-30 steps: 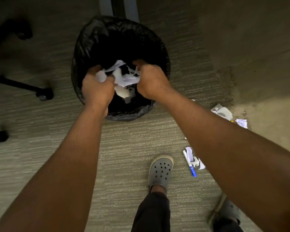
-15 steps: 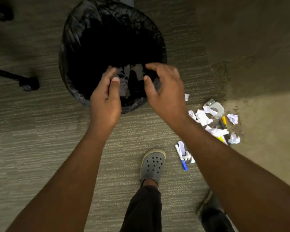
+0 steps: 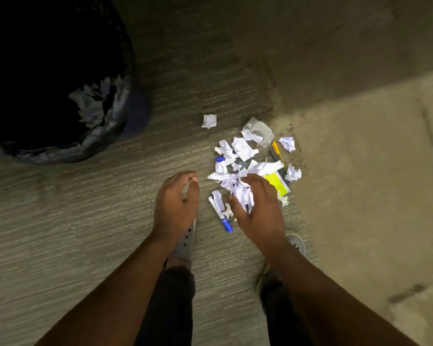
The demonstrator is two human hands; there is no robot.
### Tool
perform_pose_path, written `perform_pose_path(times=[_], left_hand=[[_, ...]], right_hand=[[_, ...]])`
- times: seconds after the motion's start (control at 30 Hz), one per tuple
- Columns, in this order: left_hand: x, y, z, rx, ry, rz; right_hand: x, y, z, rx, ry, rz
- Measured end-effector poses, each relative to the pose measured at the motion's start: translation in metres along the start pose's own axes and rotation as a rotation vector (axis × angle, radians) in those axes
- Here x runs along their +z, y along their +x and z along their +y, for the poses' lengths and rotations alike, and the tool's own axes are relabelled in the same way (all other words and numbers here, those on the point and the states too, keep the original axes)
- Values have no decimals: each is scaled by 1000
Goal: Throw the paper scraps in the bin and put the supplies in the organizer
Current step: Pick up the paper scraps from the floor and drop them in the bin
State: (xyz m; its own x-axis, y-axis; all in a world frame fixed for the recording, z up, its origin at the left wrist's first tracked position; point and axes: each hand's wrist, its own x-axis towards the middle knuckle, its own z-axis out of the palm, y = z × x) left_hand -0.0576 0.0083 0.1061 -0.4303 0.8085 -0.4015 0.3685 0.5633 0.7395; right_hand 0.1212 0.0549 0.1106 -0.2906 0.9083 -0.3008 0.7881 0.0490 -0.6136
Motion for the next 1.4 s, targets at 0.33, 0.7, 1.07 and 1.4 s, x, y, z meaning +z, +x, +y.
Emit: perform_pose_path(times=[0.33,0.7,1.07,1.4], left_hand=[[93,139,-20,132,432,-291],[128,194,-44,201,592,-351],[138,162,-54,310,657,-392],[120,139,-47,-372,-121,-29]], right_hand=[[18,73,123,167,-368,-240],[62,138,129,-131,-424,-185],[80,169,115,-208,-522,-410],[68,160,107,77,-177,-143]])
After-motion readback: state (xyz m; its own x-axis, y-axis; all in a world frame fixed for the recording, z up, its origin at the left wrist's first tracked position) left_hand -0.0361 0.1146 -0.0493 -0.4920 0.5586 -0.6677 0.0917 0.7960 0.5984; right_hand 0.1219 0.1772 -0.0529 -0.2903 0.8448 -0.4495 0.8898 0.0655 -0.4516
